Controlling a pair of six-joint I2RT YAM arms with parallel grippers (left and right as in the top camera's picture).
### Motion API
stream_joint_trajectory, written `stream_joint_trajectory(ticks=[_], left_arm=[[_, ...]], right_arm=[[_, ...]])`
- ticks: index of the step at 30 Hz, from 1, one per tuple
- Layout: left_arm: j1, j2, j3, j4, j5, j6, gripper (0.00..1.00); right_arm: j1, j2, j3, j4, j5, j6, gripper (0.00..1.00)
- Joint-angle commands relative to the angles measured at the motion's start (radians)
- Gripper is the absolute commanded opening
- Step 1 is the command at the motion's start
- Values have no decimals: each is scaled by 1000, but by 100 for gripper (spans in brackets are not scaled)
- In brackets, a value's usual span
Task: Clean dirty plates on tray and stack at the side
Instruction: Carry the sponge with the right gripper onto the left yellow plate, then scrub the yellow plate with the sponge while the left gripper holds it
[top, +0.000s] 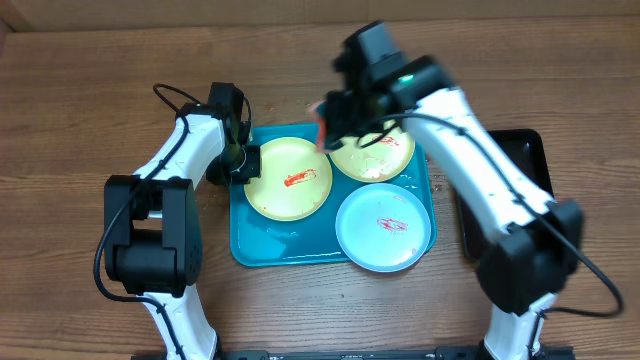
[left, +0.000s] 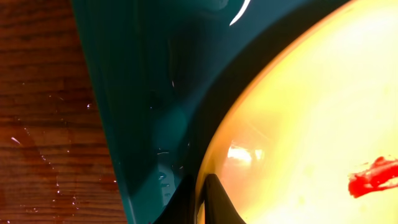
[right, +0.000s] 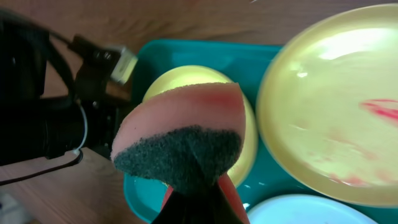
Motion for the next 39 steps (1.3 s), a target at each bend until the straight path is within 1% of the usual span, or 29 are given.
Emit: stream_joint_trajectory(ticks=[1,4,11,16,22,27,30,35,37,39], left_arm=[[0,30,-31,-22,17,91,4],[0,30,-31,-43,20,141,4],[3,30,-31,-37,20,140,4],[6,30,-31,-36,20,139,4],[6,30,-31,-31,20,112,4],[6,30,-31,-25,21,105,4],[6,30,-31,-25,21,105,4],[6,30,-31,-22,20,105,4],[6,30,-31,-22,20,105,4],[6,30,-31,-22,20,105,4]], right_arm=[[43,104,18,25,36,53,4],[74,190,18,36,35,52,4],[82,303,18,47,51,52,4],[82,337,-6,56,43,52,4],[122,357,-47,135,-32,56,4],[156,393,-47,208,-129,83,4],[167,397,-47,222,-177,82,4],[169,397,-47,185,-246,79,4],[164,396,-40,132,-218,71,4],[153,396,-19,63,-145,71,4]])
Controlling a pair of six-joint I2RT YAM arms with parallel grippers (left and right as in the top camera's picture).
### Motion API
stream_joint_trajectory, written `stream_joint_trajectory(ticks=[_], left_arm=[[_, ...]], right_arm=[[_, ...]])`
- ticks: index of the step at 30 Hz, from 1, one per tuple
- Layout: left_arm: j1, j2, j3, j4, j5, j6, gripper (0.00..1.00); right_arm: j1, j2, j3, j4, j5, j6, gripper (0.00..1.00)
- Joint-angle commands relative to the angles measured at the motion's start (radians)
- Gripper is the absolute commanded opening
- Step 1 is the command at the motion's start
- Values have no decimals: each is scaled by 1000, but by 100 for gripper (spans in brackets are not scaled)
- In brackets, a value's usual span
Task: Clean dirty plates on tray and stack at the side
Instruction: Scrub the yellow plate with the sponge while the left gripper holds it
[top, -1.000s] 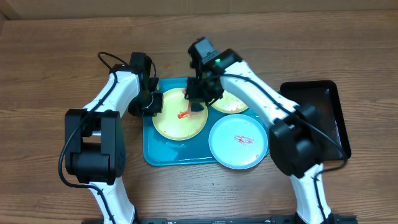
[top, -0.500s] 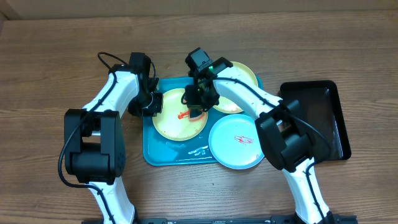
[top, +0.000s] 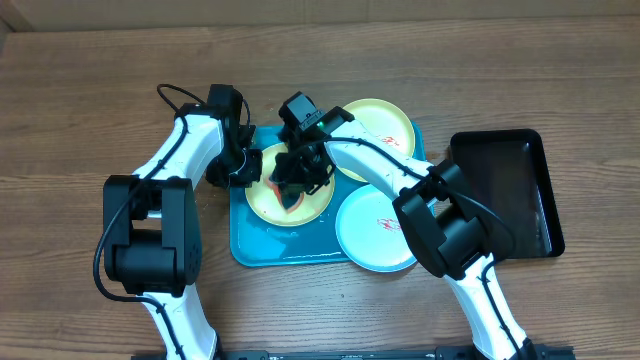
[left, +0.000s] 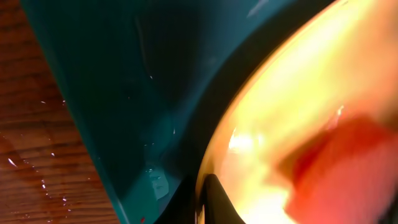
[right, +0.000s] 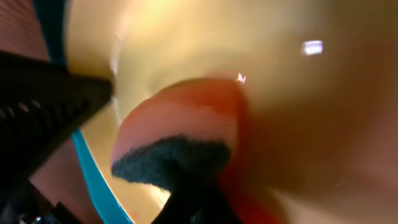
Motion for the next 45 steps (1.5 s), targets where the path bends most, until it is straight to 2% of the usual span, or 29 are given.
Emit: stream_joint_trajectory(ticks=[1,5,9,13,18,21,24,31,37,41,45], left_arm=[[1,30,-29,3,-14,8,4],[1,30,-29,5,-16,8,4],[1,30,-29,9,-16,8,4],[1,30,-29,14,-15,8,4],[1,30,-29,18,-15,8,4],[1,30,-29,19,-15,8,4],[1,30,-29,23,-15,8,4],[1,30,-29,23,-15,8,4],[1,30,-29,23,-15,8,4],[1,30,-29,23,-15,8,4],[1,30,-29,24,-15,8,4]], right_arm=[[-16,27,32,-108,111,-6,4],[-38,27,99,-230,370,-5,4],[-40,27,120,-208,533,-2,4],[-38,27,100,-79,506,-2,4],[-13,33,69,85,238,-2,4],[12,37,69,115,103,-2,4],[36,37,69,69,72,-2,4],[34,36,71,-128,94,-53,4],[-7,36,116,-241,463,-24,4],[-9,36,134,-166,603,3,4],[-4,41,124,-23,527,5,4]])
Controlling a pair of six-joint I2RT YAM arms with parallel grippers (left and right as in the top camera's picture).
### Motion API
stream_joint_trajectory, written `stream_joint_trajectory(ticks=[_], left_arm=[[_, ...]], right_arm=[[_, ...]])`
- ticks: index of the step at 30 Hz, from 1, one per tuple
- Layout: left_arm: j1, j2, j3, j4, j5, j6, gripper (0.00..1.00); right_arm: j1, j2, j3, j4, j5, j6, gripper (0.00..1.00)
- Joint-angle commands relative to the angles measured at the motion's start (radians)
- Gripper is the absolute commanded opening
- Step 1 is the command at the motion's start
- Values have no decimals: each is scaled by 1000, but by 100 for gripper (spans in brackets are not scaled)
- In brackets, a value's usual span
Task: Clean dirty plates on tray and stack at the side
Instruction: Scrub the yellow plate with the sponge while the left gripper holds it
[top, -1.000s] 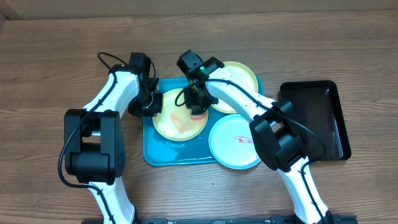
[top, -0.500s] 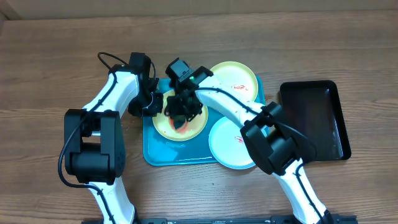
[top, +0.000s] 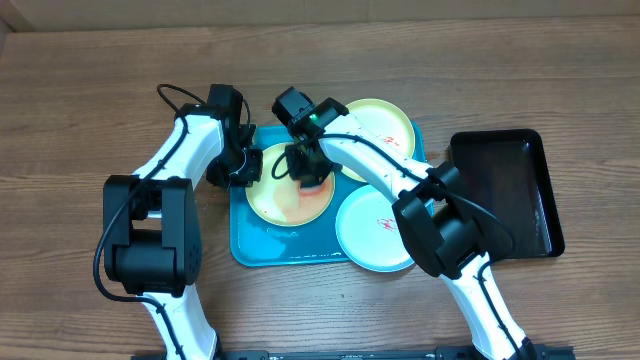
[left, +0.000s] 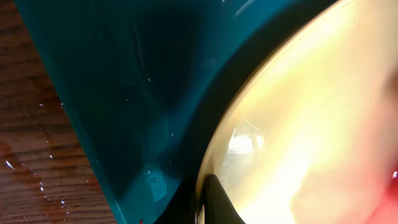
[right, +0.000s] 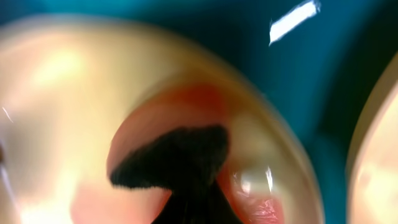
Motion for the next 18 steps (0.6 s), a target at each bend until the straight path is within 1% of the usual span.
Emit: stream_joint_trajectory(ticks=[1,4,6,10,12,15,18], left_arm=[[1,30,-26,14,-19,8,4],[1,30,-26,16,-20,8,4],[1,30,-26,19,-19,8,4],[1,30,-26,26,-19,8,4],[1,30,-26,31,-19,8,4],[1,29,-26,35,-19,8,4],[1,27,-21,35,-20,8,4]], right_arm=[[-13,22,-2,99,39,12,4],[-8,37,-7,168,-124,12,4],[-4,52,-7,181,-246,11,4],[-2,60,-7,114,-436,5,4],[-2,57,-5,64,-496,-28,4],[-10,42,-3,-7,-515,-83,4],[-39,-27,-3,-77,-417,-97,4]])
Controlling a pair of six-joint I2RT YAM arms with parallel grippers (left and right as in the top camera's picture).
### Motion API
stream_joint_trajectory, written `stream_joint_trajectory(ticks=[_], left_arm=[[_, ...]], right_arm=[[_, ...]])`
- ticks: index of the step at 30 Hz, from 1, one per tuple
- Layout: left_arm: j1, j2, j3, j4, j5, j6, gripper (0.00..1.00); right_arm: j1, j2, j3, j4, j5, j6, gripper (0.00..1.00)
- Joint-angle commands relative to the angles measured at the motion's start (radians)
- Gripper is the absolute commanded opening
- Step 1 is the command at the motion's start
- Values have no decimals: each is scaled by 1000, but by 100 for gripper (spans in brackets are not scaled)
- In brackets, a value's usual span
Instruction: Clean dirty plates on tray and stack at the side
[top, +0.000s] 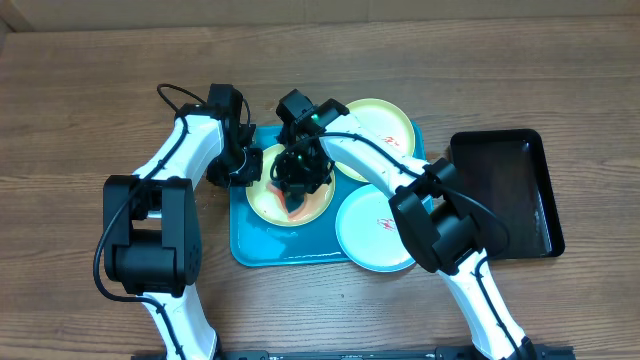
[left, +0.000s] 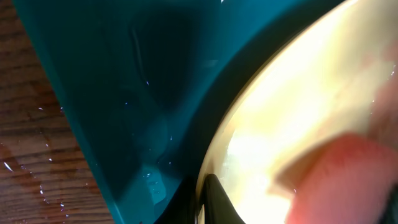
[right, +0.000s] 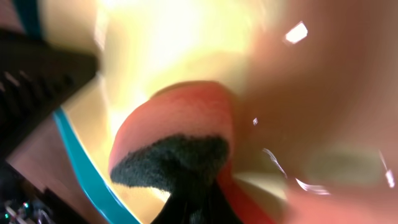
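A teal tray (top: 252, 250) holds three plates. The left yellow plate (top: 262, 200) is smeared with red; my left gripper (top: 247, 163) is shut on its left rim (left: 211, 155). My right gripper (top: 298, 185) is shut on a pink sponge (right: 174, 124) with a dark scouring face (right: 168, 163), pressed onto that plate near its middle. The sponge also shows blurred at the right in the left wrist view (left: 339, 180). A second yellow plate (top: 385, 120) lies at the tray's back right and a light blue plate (top: 375, 235) with a red mark at the front right.
A black tray (top: 510, 190) sits on the wooden table (top: 100, 80) right of the teal tray. Water drops lie on the wood left of the teal tray (left: 25, 155). Both arms cross over the tray's left half.
My right gripper with the sponge has shifted from the plate's back right part toward its middle and front. The left gripper still pinches the same rim.
At first my right gripper held the sponge above the tray's back edge while the left pinched the yellow plate, which bore a sharp red streak. Then the sponge was down on that plate, and at each later moment in a different spot. The streak is now a spread smear.
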Motion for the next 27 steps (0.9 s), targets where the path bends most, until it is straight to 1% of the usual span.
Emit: stream_joint_trajectory(ticks=[1,6,11,14,17,18,19,21,24,27], left_arm=[[1,20,-16,26,-23,8,4],[1,-10,12,7,-23,8,4],[1,-84,18,3,-23,13,4],[1,-137,18,0,-32,19,4],[-1,-192,18,-16,-71,19,4],[-3,-211,18,-24,-92,18,4],[-11,-245,18,-38,-144,10,4],[-27,-279,18,-51,-218,-7,4],[-70,-330,18,-68,-363,-51,4],[-131,-372,18,-82,-521,-121,4]], right_arm=[[-48,-107,-2,-61,63,-41,4],[-138,-276,-2,-83,79,-48,4],[-274,-444,-2,-105,79,-48,4],[-359,-520,-2,-132,79,-51,4],[-444,-572,-2,-156,78,-89,4],[-472,-583,-2,-163,78,-91,4],[-520,-595,-2,-179,75,-97,4],[-560,-598,-2,-194,75,-97,4],[-603,-598,-2,-216,76,-98,4],[-631,-598,-2,-223,76,-101,4]])
